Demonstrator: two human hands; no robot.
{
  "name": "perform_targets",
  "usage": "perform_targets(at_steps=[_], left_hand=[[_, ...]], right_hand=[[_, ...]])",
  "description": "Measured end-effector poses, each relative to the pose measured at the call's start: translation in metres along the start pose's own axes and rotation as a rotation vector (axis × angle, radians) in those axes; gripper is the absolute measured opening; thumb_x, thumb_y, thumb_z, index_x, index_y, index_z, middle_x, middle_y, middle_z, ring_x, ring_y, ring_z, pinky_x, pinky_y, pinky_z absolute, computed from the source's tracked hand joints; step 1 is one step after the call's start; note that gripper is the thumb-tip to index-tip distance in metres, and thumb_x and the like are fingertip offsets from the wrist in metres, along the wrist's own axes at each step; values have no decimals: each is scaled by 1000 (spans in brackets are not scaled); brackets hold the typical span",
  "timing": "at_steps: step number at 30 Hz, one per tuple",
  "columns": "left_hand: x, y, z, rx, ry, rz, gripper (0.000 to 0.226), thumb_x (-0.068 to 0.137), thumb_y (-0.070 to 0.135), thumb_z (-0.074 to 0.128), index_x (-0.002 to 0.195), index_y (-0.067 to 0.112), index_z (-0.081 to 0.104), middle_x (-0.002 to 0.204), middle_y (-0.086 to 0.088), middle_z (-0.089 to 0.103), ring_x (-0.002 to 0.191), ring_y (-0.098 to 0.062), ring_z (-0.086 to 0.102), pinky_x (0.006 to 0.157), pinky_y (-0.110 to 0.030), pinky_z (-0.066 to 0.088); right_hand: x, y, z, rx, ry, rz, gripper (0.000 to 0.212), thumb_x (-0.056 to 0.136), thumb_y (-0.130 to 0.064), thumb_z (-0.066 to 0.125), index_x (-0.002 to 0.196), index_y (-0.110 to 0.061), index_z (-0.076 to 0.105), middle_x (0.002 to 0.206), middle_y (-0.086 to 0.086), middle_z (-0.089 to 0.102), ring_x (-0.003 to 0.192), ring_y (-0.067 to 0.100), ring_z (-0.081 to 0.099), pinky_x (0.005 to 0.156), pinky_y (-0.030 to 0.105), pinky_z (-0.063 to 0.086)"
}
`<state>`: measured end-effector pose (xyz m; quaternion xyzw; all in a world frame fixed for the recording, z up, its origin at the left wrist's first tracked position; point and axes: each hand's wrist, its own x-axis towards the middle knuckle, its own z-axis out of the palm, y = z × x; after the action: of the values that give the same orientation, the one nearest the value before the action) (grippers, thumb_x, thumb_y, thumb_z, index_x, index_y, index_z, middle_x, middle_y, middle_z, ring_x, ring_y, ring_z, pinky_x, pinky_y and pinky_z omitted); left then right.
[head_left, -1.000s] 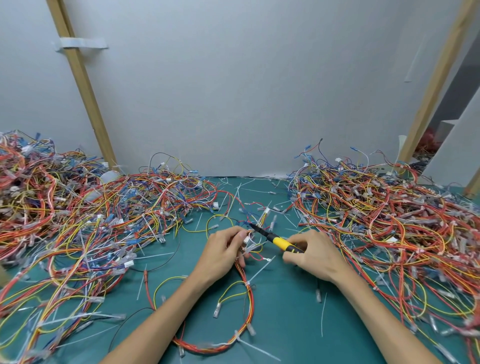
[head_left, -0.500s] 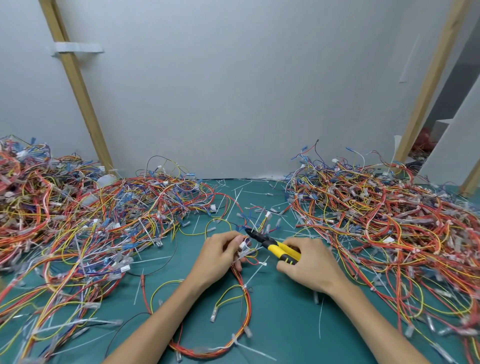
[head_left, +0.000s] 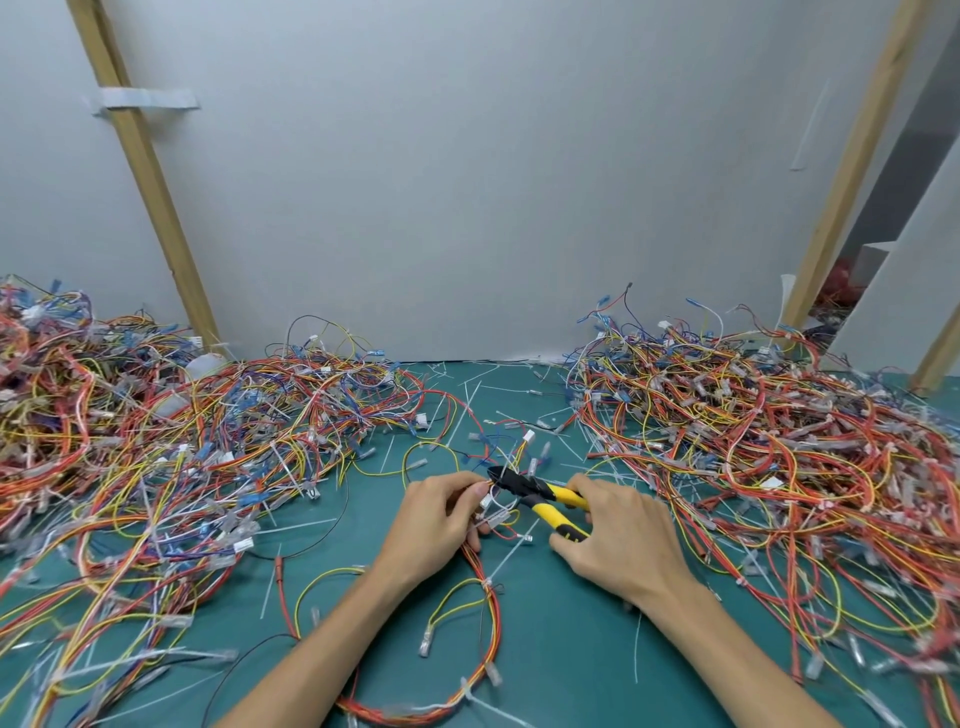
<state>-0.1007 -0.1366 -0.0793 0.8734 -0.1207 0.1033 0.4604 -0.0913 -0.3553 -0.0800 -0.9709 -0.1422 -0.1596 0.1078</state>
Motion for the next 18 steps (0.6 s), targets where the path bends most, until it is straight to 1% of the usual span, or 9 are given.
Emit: perform_targets(at_steps=[3, 5, 6, 8, 10, 13, 16, 18], left_hand=[[0, 0, 1, -15, -4, -5, 23, 101, 18, 48, 90, 13, 68, 60, -7, 70, 50, -8, 66, 58, -16, 49], [0, -1, 1, -25, -3, -6, 23, 101, 18, 48, 88, 14, 67, 61, -9, 70, 51, -6, 66, 59, -17, 49], [0, -1, 1, -27, -5, -4, 23, 101, 19, 48, 87, 15, 66, 61, -10, 69, 52, -5, 66, 59, -17, 49], [0, -1, 1, -30, -12, 0, 24, 101, 19, 48, 85, 16, 65, 61, -11, 69, 52, -6, 67, 59, -18, 49], [0, -1, 2, -42, -14, -4, 24, 101, 18, 48, 85, 12, 64, 62, -9, 69, 50, -10, 66, 56, -19, 49], [1, -2, 3, -52, -13, -12, 23, 101, 16, 48, 87, 10, 65, 63, -7, 69, 48, -15, 66, 53, -19, 49], [0, -3, 2, -51, -13, -14, 23, 101, 16, 48, 88, 13, 66, 62, -4, 69, 48, -15, 66, 54, -18, 49], [1, -3, 3, -49, -13, -16, 23, 101, 16, 47, 86, 16, 65, 61, -3, 69, 49, -15, 66, 54, -16, 48]], right_hand=[[0, 0, -1, -40, 6, 4, 37, 73, -63, 47, 93, -32, 51, 77, -10, 59, 75, 14, 59, 59, 27, 39], [0, -1, 0, -31, 21, 15, 35, 78, -60, 53, 102, -35, 53, 85, -11, 60, 84, 13, 61, 62, 28, 41], [0, -2, 1, -25, 29, 20, 36, 80, -59, 55, 108, -36, 53, 91, -12, 61, 89, 13, 61, 65, 29, 43], [-1, -2, 3, -4, 24, 23, 47, 81, -55, 59, 123, -37, 50, 106, -13, 58, 101, 13, 57, 76, 31, 46], [-1, 0, 4, 20, 26, 20, 57, 80, -53, 63, 131, -35, 46, 112, -12, 55, 106, 14, 52, 86, 30, 45], [-1, 0, 3, 21, 30, 20, 54, 78, -52, 64, 127, -34, 49, 109, -12, 56, 104, 14, 53, 87, 28, 42], [-2, -1, 0, 22, 2, 35, 40, 79, -55, 61, 114, -35, 55, 98, -14, 62, 94, 14, 59, 80, 28, 44], [-2, -1, -2, 10, -12, 42, 38, 79, -57, 58, 110, -35, 56, 95, -14, 64, 91, 13, 62, 78, 27, 47]])
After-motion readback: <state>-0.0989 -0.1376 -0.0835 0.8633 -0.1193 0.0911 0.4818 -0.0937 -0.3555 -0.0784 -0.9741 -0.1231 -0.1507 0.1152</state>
